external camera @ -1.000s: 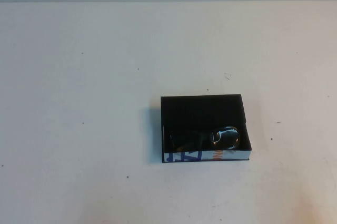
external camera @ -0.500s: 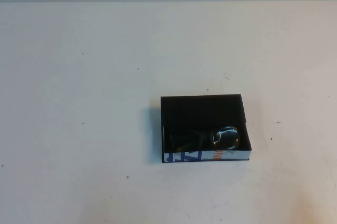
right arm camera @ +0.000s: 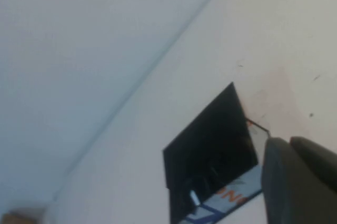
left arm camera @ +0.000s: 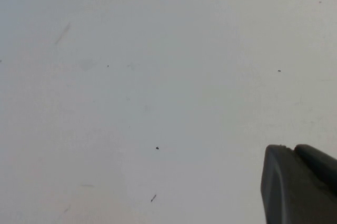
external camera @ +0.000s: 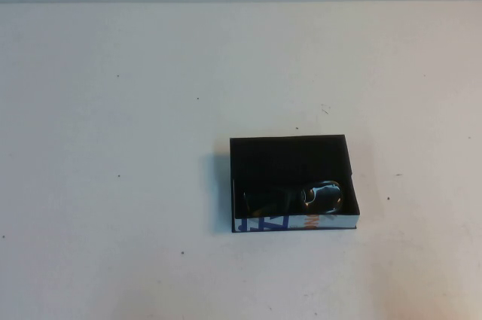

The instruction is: Take glasses out of glasses case

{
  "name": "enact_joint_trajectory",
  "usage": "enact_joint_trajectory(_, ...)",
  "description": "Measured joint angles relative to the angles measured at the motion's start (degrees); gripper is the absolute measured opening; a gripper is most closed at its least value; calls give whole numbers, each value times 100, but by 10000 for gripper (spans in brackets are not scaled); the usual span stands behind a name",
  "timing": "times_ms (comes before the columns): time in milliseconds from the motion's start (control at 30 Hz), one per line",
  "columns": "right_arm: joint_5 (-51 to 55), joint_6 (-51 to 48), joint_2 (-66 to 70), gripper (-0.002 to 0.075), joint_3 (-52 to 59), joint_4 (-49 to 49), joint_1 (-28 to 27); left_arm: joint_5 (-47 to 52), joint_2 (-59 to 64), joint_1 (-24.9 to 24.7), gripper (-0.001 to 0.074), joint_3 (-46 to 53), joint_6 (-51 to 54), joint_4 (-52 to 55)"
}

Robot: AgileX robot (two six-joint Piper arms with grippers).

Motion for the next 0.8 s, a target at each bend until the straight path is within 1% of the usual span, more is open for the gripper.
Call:
enact_joint_trajectory(33, -27, 0, 0, -18, 0, 290, 0, 0, 0, 0, -4, 0, 0, 0)
enact_joint_trajectory(100, -83, 0, 0, -18, 0, 522, 0, 0, 0, 0, -4, 0, 0, 0)
enact_joint_trajectory(333, -74, -44, 0, -18, 0, 440, 0, 0, 0, 0, -4, 0, 0, 0)
enact_joint_trajectory(500, 243, -1014, 11, -18, -94, 440, 0, 0, 0, 0, -4, 0, 0, 0)
enact_joint_trajectory(567, 404, -1450, 154, -18, -484, 360, 0, 0, 0, 0, -4, 0, 0, 0)
enact_joint_trajectory(667, 720, -1922, 715, -18, -1267, -1, 0, 0, 0, 0, -4, 0, 0, 0)
enact_joint_trajectory(800, 1261, -2392, 1986, -18, -2235, -445, 0, 0, 0, 0, -4, 0, 0, 0)
